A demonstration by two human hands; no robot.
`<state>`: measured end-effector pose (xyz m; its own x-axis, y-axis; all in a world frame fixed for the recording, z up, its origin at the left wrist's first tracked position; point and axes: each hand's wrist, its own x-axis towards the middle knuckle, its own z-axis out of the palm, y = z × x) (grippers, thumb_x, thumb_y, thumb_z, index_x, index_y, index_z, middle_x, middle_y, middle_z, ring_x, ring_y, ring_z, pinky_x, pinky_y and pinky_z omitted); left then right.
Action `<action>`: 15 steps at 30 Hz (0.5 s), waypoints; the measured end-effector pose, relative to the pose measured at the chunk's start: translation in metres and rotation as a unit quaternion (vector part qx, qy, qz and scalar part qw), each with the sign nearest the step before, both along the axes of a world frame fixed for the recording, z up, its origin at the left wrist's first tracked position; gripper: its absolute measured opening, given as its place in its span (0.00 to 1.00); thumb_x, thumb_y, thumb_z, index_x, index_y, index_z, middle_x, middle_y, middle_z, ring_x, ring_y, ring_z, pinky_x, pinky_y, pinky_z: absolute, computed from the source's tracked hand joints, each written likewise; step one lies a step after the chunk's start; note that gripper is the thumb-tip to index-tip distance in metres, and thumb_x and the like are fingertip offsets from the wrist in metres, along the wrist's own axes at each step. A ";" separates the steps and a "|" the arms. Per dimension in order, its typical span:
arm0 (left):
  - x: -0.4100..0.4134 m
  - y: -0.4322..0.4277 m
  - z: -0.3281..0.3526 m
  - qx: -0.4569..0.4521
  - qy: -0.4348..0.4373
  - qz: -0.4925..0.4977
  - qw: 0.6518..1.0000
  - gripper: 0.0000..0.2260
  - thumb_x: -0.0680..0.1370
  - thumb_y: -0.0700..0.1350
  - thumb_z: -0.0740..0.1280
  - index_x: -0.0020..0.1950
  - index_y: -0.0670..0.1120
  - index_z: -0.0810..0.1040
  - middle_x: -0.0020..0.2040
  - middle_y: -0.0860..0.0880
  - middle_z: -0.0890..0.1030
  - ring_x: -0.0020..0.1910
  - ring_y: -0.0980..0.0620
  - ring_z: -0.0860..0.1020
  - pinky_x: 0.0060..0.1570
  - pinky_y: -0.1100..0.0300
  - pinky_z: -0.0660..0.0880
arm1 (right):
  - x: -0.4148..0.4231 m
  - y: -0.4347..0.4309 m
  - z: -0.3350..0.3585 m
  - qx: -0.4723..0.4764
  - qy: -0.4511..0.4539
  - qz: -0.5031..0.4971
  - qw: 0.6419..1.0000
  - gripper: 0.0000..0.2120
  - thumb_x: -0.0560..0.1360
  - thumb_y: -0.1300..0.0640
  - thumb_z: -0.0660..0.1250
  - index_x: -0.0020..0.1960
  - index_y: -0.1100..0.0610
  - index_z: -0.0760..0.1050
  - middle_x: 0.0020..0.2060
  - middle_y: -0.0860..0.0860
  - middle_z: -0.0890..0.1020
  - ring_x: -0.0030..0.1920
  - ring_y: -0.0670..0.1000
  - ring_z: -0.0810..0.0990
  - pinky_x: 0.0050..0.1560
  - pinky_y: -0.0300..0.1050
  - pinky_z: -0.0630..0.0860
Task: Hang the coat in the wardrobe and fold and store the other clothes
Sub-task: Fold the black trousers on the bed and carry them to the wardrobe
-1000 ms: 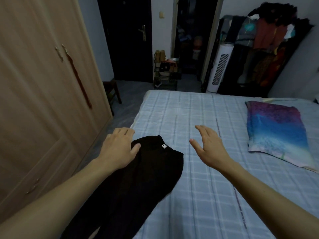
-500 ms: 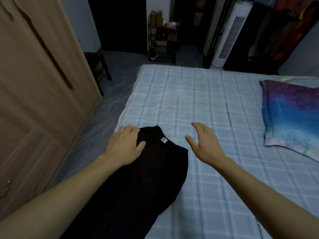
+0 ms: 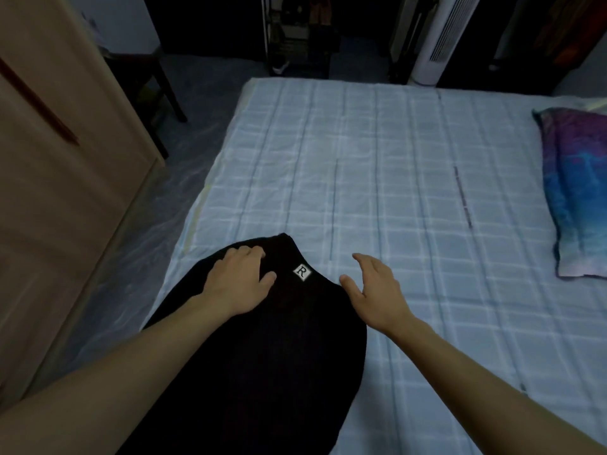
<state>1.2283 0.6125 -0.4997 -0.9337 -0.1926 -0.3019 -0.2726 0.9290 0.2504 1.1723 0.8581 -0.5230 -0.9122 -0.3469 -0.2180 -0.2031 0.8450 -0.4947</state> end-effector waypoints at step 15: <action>-0.118 0.009 -0.131 -0.164 -0.123 -0.232 0.951 0.30 0.76 0.47 0.67 0.75 0.59 0.59 0.79 0.44 0.50 0.77 0.37 0.49 0.73 0.39 0.53 | -0.026 -0.011 -0.124 0.086 -0.088 0.034 0.992 0.26 0.78 0.44 0.65 0.71 0.52 0.63 0.66 0.53 0.71 0.65 0.56 0.70 0.61 0.53 0.73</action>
<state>1.1100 0.6212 -0.6306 -0.8502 0.1021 -0.5165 0.1732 0.9807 -0.0911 1.1465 0.8469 -0.6468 -0.8309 -0.3499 -0.4326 -0.1862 0.9076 -0.3763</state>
